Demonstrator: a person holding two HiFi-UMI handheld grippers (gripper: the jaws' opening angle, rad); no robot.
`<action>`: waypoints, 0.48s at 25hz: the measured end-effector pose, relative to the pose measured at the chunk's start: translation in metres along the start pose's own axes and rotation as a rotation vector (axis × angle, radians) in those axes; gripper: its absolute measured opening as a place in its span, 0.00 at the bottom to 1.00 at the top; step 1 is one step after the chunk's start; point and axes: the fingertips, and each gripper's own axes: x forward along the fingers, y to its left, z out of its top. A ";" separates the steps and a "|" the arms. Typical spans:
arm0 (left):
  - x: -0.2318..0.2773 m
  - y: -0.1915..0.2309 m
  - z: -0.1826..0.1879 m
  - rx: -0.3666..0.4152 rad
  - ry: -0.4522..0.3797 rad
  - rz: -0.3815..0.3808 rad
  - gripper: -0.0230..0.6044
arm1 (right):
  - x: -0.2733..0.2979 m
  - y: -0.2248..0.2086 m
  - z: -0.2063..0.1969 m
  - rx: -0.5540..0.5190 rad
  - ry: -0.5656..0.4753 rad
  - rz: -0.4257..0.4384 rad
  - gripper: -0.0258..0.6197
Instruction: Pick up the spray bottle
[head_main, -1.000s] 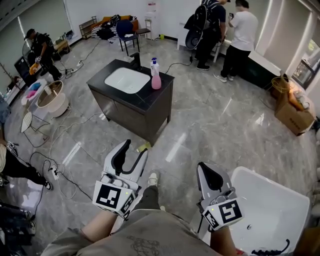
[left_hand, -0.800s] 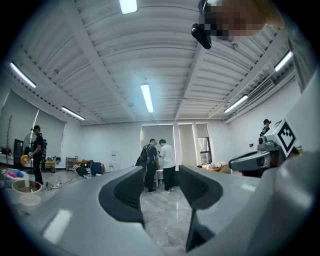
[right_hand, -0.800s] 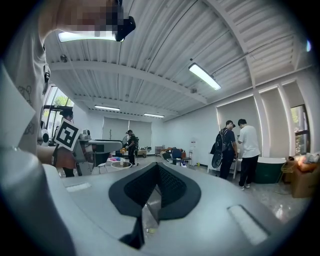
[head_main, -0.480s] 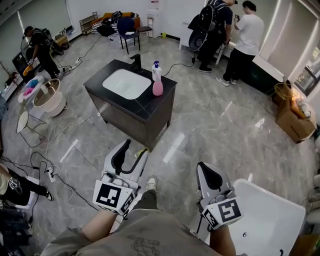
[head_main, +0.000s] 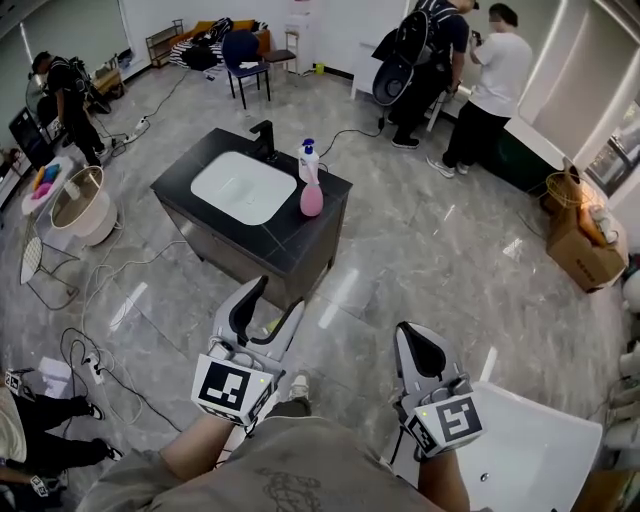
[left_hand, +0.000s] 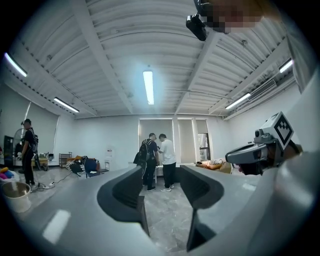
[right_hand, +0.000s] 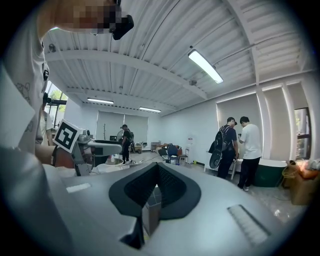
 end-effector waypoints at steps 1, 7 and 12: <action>0.008 0.006 -0.002 0.001 0.015 -0.007 0.40 | 0.010 -0.003 0.001 -0.001 0.003 -0.004 0.08; 0.054 0.041 -0.010 0.002 0.012 -0.050 0.41 | 0.070 -0.019 0.005 0.001 0.022 -0.013 0.08; 0.077 0.067 -0.011 -0.001 0.006 -0.073 0.41 | 0.111 -0.019 0.007 0.010 0.026 -0.014 0.08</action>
